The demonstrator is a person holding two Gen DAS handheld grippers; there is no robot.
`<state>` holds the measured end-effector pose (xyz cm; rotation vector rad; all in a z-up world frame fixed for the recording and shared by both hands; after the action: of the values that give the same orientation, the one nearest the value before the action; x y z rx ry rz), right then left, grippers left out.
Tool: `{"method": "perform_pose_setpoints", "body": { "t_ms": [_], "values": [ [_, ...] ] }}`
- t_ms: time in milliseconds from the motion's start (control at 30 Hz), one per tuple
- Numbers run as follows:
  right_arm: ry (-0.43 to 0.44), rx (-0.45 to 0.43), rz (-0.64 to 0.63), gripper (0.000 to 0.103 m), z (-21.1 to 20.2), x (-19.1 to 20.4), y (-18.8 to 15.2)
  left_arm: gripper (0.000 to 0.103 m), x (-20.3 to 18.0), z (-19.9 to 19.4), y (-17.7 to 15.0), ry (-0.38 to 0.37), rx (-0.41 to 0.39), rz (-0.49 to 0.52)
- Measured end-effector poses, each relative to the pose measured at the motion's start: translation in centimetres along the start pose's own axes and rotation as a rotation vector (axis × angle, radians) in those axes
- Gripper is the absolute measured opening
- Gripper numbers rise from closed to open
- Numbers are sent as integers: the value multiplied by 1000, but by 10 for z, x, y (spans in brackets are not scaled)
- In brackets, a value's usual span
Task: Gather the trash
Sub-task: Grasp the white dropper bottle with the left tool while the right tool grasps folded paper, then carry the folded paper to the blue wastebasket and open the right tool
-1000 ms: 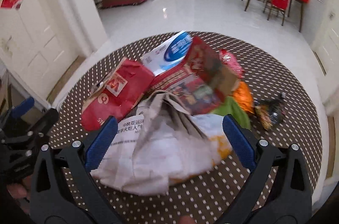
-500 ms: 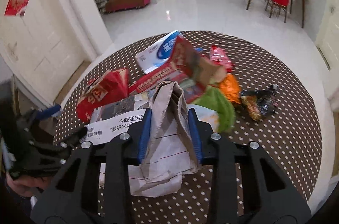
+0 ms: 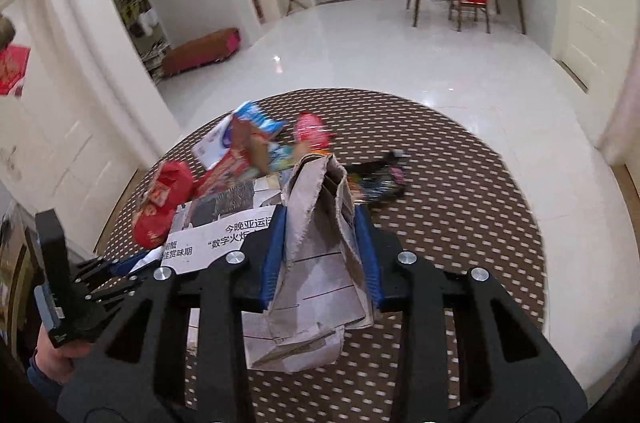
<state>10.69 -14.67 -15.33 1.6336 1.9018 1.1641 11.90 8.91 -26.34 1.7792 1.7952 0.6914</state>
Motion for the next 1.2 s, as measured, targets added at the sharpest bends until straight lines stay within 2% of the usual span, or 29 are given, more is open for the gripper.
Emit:
{"method": "perform_pose_setpoints", "body": {
  "t_ms": [133, 300, 433, 600, 733, 867, 1000, 1200],
  "values": [
    [-39, -22, 48, 34, -17, -29, -4, 24, -15, -16, -1, -2, -15, -5],
    [-98, -53, 116, 34, -38, -70, -7, 24, -45, -49, 24, -16, -106, 8],
    [-145, -78, 163, 34, -52, -107, -9, 24, -87, -69, 56, -103, -190, 46],
    [-221, -110, 237, 34, -73, -163, -13, 24, -162, -66, 90, -256, -218, 123],
    [-320, -113, 316, 34, -86, -225, -26, 24, -238, -48, 105, -389, -195, 196],
    [-422, -51, 409, 34, -78, -293, -50, 24, -307, -27, 107, -489, -151, 236],
    [-473, 23, 489, 34, -53, -340, -78, 24, -360, 2, 105, -546, -84, 284],
    [-499, 130, 574, 37, -7, -399, -112, 24, -435, 51, 102, -575, 16, 366]
  ]
}}
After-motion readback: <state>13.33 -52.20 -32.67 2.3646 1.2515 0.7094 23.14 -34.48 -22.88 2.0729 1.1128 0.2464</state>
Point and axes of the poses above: each gripper's, at about its wrist camera, not at the fingertips, and z roughly the way its jaws point, x to its left, y to its top, the point moved 3 cm from there along z, roughly the way its jaws point, and after that the axes turned 7 degrees about -x, right-handed, at the moved point
